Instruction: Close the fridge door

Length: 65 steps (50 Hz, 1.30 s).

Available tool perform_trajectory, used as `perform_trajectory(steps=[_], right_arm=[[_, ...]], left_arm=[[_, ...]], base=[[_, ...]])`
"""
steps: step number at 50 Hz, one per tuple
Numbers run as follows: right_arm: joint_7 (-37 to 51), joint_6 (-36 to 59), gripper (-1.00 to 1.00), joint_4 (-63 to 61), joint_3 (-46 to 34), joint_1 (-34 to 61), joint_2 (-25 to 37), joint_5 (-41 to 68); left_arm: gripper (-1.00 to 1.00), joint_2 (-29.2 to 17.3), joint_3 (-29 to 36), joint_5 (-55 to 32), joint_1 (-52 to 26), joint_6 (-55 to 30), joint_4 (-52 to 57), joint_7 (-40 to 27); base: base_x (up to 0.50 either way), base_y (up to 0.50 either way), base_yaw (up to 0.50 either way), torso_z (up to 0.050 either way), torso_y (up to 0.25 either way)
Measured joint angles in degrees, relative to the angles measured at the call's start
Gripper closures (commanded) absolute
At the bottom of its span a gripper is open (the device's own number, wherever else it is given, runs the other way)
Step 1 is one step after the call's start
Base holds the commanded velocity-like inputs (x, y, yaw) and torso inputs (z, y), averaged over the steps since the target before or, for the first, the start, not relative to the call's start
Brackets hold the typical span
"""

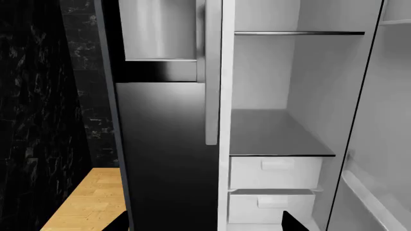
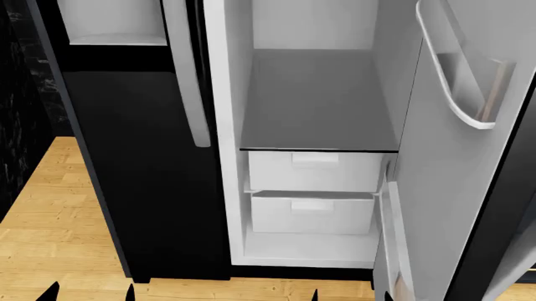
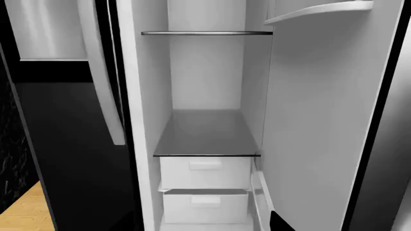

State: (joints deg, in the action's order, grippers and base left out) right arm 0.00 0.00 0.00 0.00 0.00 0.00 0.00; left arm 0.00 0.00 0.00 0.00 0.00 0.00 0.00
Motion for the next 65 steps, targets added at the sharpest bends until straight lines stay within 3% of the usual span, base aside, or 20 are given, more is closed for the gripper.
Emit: perform_trajectory(steps=[25, 55, 65], right_arm=[[3.7, -0.6, -1.0, 0.3, -3.7, 0.2, 2.8, 1.7], [6.9, -0.2, -1.0, 0.2, -7.0, 0.5, 5.2, 2.5], [7.5, -0.9, -1.0, 0.1, -7.3, 0.4, 5.5, 4.0]], left_arm=[[-1.0, -2.9, 3.3, -2.4, -0.4, -0.4, 0.4, -3.8], [-1.0, -5.3, 5.9, -5.3, -0.5, -0.5, 0.3, -6.0], [-1.0, -6.1, 6.5, -5.9, -0.5, -0.4, 0.3, -6.7]], base=[[-0.01, 0.0, 0.0, 0.0, 0.0], [-0.49, 0.0, 0.0, 0.0, 0.0], [0.0, -0.18, 0.0, 0.0, 0.0]])
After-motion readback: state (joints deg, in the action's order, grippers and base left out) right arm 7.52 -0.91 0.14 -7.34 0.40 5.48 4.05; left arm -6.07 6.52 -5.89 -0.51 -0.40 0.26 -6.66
